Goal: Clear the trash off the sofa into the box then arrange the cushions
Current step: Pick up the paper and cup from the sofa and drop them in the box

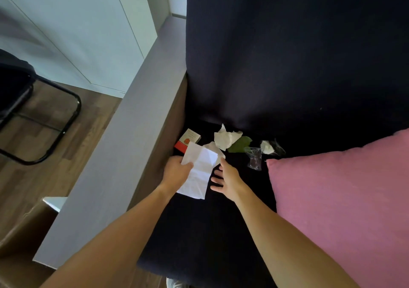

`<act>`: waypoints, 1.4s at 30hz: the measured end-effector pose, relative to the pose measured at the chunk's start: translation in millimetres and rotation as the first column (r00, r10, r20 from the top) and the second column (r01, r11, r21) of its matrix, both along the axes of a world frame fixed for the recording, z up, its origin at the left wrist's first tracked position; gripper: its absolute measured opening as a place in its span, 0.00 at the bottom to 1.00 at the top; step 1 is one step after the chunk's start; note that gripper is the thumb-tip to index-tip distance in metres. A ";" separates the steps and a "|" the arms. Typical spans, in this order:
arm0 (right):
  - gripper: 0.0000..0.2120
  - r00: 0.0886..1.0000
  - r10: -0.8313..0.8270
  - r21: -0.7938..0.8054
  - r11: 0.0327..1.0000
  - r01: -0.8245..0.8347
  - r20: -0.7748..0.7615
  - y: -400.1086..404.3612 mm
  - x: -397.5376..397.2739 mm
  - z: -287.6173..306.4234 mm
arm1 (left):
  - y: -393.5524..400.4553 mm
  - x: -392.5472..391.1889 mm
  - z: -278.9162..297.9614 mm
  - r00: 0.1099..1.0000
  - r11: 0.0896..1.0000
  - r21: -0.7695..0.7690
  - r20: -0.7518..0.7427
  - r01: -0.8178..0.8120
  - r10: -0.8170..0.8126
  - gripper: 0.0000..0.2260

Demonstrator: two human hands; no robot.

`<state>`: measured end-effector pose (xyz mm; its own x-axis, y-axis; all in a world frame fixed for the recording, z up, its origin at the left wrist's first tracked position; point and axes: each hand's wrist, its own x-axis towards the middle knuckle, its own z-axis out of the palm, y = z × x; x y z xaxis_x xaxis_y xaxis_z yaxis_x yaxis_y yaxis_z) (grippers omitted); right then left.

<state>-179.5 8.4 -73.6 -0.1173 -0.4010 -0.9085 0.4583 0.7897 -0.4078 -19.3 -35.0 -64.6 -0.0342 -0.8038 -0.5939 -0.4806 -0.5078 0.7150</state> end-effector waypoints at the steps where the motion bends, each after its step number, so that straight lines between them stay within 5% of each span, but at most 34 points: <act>1: 0.26 0.999 -0.032 0.005 0.999 0.032 0.004 -5.2 4.1 -3.7 | -6.0 1.5 -3.6 1.000 0.999 0.031 0.006 0.025 -0.025 0.06; 11: 0.16 0.998 0.015 -0.027 1.000 -0.014 0.062 -12.9 7.5 -12.5 | -16.5 2.1 -20.3 0.979 0.970 0.128 -0.041 0.205 -0.201 0.15; 13: 0.17 0.995 0.104 -0.026 0.994 -0.105 -0.006 -13.9 3.1 -6.7 | -14.8 3.3 -20.2 0.981 0.975 0.117 -0.051 0.191 -0.186 0.17; 15: 0.15 0.935 0.239 -0.039 0.966 -0.257 -0.263 -13.9 -2.0 -1.5 | -14.5 3.1 -19.4 0.989 0.985 0.093 -0.042 0.147 -0.144 0.17; 16: 0.13 0.822 0.295 -0.033 0.934 -0.355 -0.487 -13.2 -6.2 -1.1 | -14.2 1.8 -18.4 0.992 0.988 0.090 -0.040 0.127 -0.123 0.18; 18: 0.08 0.438 0.239 0.023 0.896 -0.443 -0.867 -12.1 -18.1 -0.9 | -14.2 -1.8 -17.4 0.995 0.990 0.112 -0.062 0.090 -0.083 0.23; 20: 0.14 0.100 0.152 0.100 0.912 -0.399 -0.983 -14.8 -36.7 -0.1 | -14.8 -5.1 -18.5 0.992 0.985 0.160 -0.119 0.066 -0.047 0.25; 21: 0.20 0.028 0.176 0.155 0.923 -0.353 -0.984 -18.8 -48.1 0.5 | -16.0 -6.4 -19.2 0.989 0.981 0.182 -0.145 0.063 -0.037 0.23; 25: 0.41 0.133 0.551 0.455 0.783 -0.424 -0.824 -34.3 -96.4 -5.6 | -21.4 -12.7 -22.6 0.967 0.974 0.210 -0.254 0.082 -0.027 0.13; 28: 0.41 0.157 0.708 0.535 0.642 -0.549 -0.689 -40.3 -118.8 -14.1 | -26.3 -18.6 -25.1 0.965 0.977 0.202 -0.262 0.064 -0.009 0.12; 42: 0.27 0.153 0.505 0.319 0.722 -0.614 -0.850 -26.9 -109.3 -9.0 | -24.9 -24.9 -7.3 0.960 0.981 0.183 -0.280 0.061 -0.007 0.14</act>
